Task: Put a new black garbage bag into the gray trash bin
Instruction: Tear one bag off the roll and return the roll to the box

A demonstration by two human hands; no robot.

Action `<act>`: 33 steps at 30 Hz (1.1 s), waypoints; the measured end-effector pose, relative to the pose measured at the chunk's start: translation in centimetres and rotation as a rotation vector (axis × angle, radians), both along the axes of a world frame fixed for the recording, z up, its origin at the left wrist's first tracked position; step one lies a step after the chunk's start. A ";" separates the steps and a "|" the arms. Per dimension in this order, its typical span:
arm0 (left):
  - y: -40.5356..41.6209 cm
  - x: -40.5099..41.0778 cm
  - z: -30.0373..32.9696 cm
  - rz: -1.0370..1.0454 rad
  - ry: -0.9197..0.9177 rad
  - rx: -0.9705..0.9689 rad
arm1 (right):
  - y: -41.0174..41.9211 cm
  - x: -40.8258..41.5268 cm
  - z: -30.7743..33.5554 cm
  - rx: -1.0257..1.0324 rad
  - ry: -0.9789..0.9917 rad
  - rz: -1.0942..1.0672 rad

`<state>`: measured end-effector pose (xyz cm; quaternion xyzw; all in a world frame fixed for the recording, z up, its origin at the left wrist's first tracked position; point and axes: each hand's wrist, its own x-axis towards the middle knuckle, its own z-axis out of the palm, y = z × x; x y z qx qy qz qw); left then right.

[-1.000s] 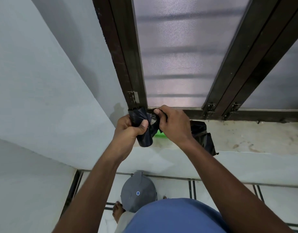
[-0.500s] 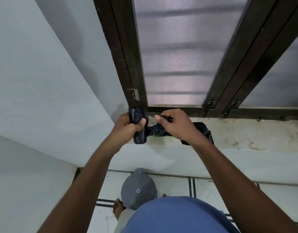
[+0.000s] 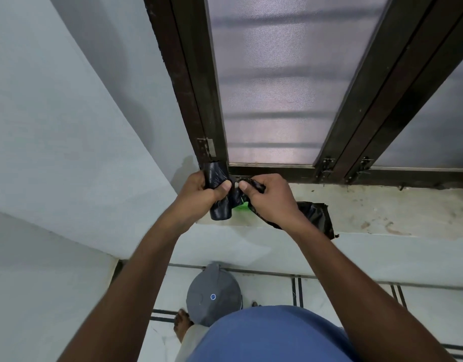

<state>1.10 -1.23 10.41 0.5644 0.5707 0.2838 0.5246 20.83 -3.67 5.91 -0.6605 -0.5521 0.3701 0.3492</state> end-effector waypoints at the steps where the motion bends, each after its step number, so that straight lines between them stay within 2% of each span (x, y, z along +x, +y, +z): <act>1: 0.0 0.1 -0.1 0.016 -0.008 0.002 | 0.0 -0.3 0.1 -0.002 -0.013 -0.028; 6: 0.1 0.3 -0.7 0.080 -0.041 -0.013 | -0.3 -1.5 0.9 -0.055 -0.175 -0.133; 13: 0.0 0.3 -1.0 0.093 0.020 -0.008 | -0.2 -2.8 0.3 -0.043 -0.379 -0.175; 33: -0.1 1.0 -1.4 0.147 0.147 -0.035 | 0.5 -3.2 -1.5 -0.027 -0.484 -0.189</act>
